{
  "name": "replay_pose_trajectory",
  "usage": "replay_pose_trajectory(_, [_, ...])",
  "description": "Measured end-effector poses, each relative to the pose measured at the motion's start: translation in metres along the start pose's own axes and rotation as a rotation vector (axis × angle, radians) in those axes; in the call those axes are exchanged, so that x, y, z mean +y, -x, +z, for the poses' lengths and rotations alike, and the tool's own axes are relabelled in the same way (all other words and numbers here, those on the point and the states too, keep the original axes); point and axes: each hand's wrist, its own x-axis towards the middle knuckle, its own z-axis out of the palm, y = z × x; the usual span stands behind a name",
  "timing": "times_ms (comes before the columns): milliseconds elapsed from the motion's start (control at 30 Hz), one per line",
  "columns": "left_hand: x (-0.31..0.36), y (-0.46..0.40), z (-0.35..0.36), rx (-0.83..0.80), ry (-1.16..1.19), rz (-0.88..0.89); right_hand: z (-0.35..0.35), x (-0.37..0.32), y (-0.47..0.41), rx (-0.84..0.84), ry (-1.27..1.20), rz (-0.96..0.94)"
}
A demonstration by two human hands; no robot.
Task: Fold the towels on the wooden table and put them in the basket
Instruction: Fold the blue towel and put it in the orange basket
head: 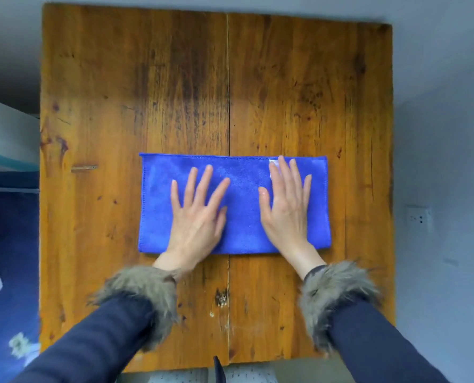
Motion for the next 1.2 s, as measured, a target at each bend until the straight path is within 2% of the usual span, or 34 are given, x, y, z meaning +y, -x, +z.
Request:
replay_pose_trajectory(133, [0.000, -0.017, 0.022, -0.035, -0.077, 0.040, 0.015, 0.020, -0.003, -0.039, 0.116, -0.050])
replay_pose_trajectory(267, [-0.032, -0.021, 0.023, 0.017, -0.136, 0.006, 0.018, 0.059, 0.003, -0.065, 0.204, -0.076])
replay_pose_trajectory(433, [-0.075, -0.005, 0.013, 0.036, -0.175, -0.041, 0.012, 0.070, 0.004, -0.087, 0.294, -0.129])
replay_pose_trajectory(700, [-0.092, 0.037, 0.008, -0.016, -0.123, -0.056, -0.007, 0.088, 0.046, -0.167, 0.317, -0.055])
replay_pose_trajectory(867, [-0.086, 0.039, 0.010, -0.072, -0.065, -0.130, -0.008, 0.083, 0.046, -0.232, 0.375, 0.005])
replay_pose_trajectory(967, [-0.083, 0.043, 0.004, 0.015, 0.056, -0.143, -0.012, 0.073, 0.048, -0.211, 0.362, 0.031])
replay_pose_trajectory(1033, [-0.082, 0.050, -0.001, 0.166, 0.160, -0.218, -0.013, 0.059, 0.049, -0.161, 0.313, 0.034])
replay_pose_trajectory(1100, [-0.081, 0.056, -0.006, 0.290, 0.250, -0.381, -0.010, 0.041, 0.043, -0.101, 0.250, 0.019])
replay_pose_trajectory(1200, [-0.083, 0.062, -0.005, 0.240, 0.374, -0.639, -0.004, 0.013, 0.022, -0.014, 0.139, 0.060])
